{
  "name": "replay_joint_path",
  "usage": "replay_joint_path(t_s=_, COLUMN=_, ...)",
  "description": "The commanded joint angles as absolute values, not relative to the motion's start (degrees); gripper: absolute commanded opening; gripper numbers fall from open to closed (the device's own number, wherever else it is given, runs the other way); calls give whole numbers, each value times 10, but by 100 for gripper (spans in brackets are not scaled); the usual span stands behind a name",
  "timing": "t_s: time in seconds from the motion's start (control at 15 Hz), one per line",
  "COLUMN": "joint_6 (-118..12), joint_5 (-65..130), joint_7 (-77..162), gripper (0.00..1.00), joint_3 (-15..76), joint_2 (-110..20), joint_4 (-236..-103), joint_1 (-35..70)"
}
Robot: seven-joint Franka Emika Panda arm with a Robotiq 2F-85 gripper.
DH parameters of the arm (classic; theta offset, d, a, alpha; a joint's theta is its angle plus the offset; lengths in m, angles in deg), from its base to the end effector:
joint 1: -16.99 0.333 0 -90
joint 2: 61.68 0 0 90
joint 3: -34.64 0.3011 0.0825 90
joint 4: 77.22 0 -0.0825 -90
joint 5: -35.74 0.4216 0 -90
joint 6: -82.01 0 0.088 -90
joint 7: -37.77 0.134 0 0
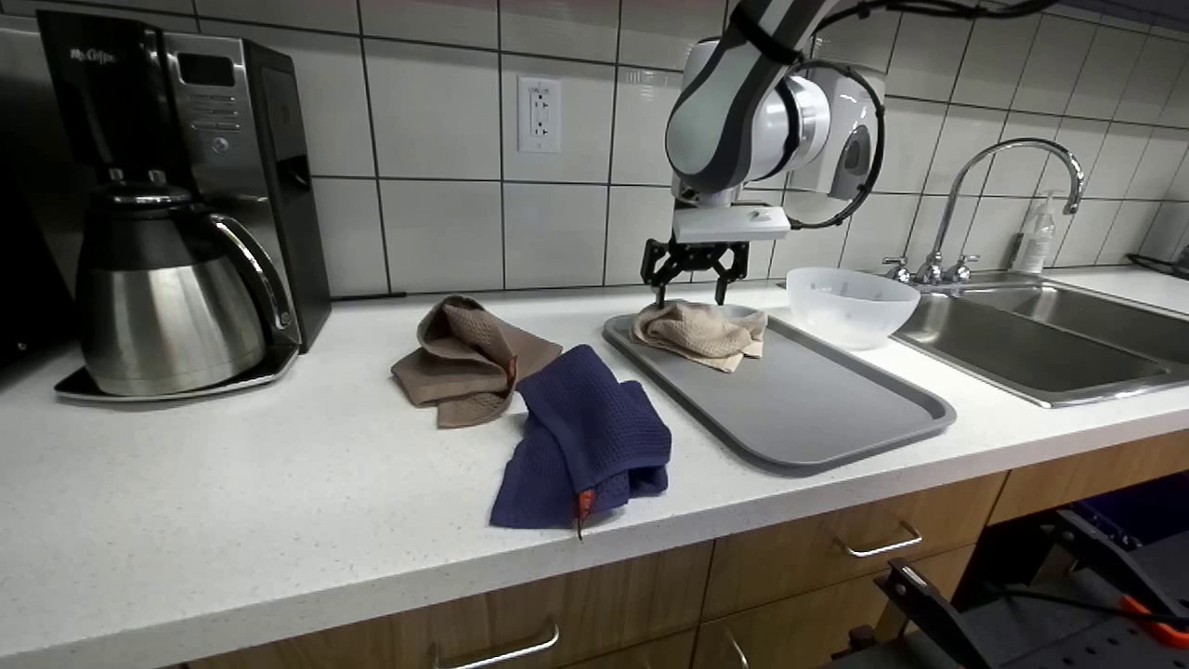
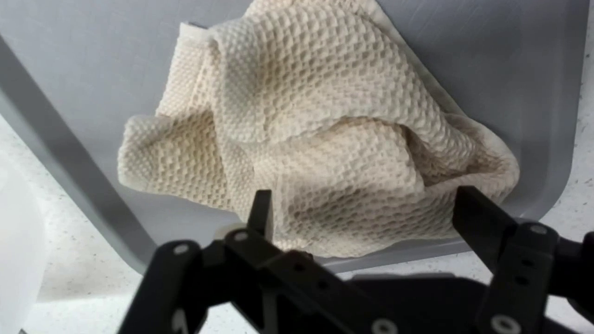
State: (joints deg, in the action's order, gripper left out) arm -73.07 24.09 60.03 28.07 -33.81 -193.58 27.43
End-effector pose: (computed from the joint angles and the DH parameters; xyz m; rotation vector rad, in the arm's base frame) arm 0.6371 0.0466 0.1532 3.0094 -0.1900 0.3298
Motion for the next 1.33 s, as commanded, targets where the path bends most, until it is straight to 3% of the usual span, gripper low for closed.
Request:
replay_joint_path(t_s=0.0, joint_6=-720, joint_5=253, joint_7=594, gripper=100, joint_3=278, joint_2=-317, joint_4=-1905, joint_1=275)
replay_joint_path(t_s=1.13, joint_6=-714, joint_5=269, joint_7=591, gripper=100, joint_3=281, joint_2=-295, joint_4=-1894, joint_1=277)
replay_joint_path(t_s=1.2, joint_6=-714, joint_5=270, joint_7=591, gripper=75, joint_3=282, joint_2=-295, joint_4=-1894, joint_1=277)
replay_joint_path(t_s=1.27, joint_6=-714, joint_5=270, joint_7=591, gripper=74, joint_3=281, joint_2=-295, joint_4=-1894, joint_1=277)
